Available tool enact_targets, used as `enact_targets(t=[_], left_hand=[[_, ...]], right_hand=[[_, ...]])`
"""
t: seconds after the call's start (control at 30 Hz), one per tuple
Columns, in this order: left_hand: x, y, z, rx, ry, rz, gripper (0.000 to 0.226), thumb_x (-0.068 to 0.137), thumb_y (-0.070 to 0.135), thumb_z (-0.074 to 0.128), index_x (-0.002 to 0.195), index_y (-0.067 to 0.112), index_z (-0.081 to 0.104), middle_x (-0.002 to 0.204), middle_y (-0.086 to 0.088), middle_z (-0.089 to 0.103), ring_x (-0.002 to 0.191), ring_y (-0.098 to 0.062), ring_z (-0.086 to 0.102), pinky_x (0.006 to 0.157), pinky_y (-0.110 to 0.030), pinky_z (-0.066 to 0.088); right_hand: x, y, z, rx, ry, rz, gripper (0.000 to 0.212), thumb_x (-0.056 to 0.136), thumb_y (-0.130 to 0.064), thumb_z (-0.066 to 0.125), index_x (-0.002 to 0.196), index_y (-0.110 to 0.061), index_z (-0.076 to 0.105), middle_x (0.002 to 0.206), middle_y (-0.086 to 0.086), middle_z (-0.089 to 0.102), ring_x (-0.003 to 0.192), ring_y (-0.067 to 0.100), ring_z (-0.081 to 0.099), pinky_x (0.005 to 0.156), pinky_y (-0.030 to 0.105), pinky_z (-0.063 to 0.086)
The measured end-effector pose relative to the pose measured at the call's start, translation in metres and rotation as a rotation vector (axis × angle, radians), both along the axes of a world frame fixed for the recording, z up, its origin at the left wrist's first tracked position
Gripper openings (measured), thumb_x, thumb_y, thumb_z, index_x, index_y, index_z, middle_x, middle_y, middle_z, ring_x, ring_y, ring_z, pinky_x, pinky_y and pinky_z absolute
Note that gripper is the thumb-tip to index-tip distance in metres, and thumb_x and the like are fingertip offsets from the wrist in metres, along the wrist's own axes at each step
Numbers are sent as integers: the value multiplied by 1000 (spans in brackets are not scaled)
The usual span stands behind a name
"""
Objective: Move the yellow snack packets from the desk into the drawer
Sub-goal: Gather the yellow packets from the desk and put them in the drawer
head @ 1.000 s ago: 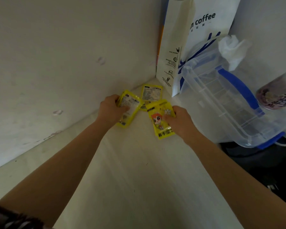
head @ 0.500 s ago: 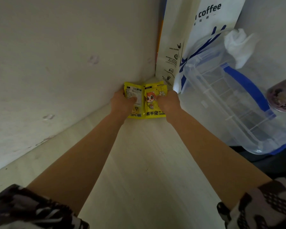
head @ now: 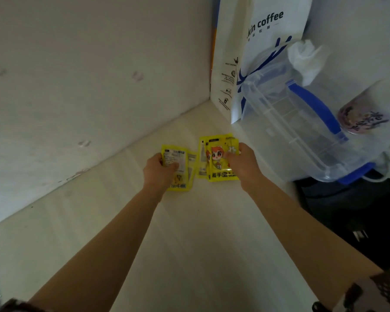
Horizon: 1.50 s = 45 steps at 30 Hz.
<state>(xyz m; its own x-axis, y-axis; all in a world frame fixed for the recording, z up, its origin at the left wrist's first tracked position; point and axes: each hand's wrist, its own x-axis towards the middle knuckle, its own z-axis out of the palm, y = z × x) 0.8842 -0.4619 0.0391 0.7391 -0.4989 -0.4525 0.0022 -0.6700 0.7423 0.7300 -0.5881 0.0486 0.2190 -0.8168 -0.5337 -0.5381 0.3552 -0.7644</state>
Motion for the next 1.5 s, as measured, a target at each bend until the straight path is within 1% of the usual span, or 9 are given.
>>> enact_targets(t=[0.17,0.27,0.43,0.77,0.87,1.03,1.17,1.3,1.5], left_hand=[[-32,59,5,28,-25,76,13,85,19,65,97,14,62,90,-1,66,82,-21,65,68,-32,53],[-55,90,12,6,18,107,10,85,18,66,93,18,60,85,2,65,80,-19,65,65,-31,53],[-96,140,22,-13,120,138,12,84,14,66,91,22,61,89,-1,69,80,-20,68,72,-39,59],[-147,215,49,-88,206,107,10,86,10,66,93,17,64,88,-1,69,76,-19,70,61,-33,57],[-148,234,51,-99,199,48,10,86,9,66,93,16,64,88,-2,69,77,-20,69,59,-32,56],[-141,273,46,-112,196,-110,12,85,11,66,94,18,65,91,-3,71,83,-23,70,70,-45,60],[-138,307,44,-111,216,-226,10,85,12,67,91,19,65,90,-3,71,82,-24,70,70,-47,60],[-142,338,51,-113,253,-348,9,86,10,67,92,16,64,90,-4,71,80,-24,71,67,-42,60],[-167,374,65,-99,248,-569,11,85,10,67,95,16,65,89,1,71,80,-18,70,62,-31,56]], right_hand=[[-42,49,13,-13,23,85,13,93,-20,52,103,-16,58,104,8,66,97,28,65,87,46,54],[-63,85,20,-4,26,130,11,94,-21,51,103,-18,58,104,7,66,97,27,65,87,47,54],[-97,146,32,31,16,150,14,94,-21,52,107,-19,59,105,3,66,97,23,65,89,45,54],[-147,243,53,95,-11,7,12,94,-23,55,105,-20,59,104,1,67,95,21,67,86,46,56],[-155,272,57,67,-7,-41,11,94,-23,54,103,-19,59,102,1,68,94,20,67,86,44,56],[-159,327,60,14,39,-147,16,95,-21,53,109,-16,58,105,3,67,94,21,66,86,43,55],[-155,377,63,5,47,-217,16,95,-18,52,110,-16,58,105,3,67,93,21,65,79,36,54],[-156,425,68,15,61,-296,17,94,-20,53,109,-16,58,104,5,67,94,25,66,84,45,55],[-185,498,79,34,29,-490,19,94,-14,51,111,-11,57,102,6,66,94,25,65,82,41,55]])
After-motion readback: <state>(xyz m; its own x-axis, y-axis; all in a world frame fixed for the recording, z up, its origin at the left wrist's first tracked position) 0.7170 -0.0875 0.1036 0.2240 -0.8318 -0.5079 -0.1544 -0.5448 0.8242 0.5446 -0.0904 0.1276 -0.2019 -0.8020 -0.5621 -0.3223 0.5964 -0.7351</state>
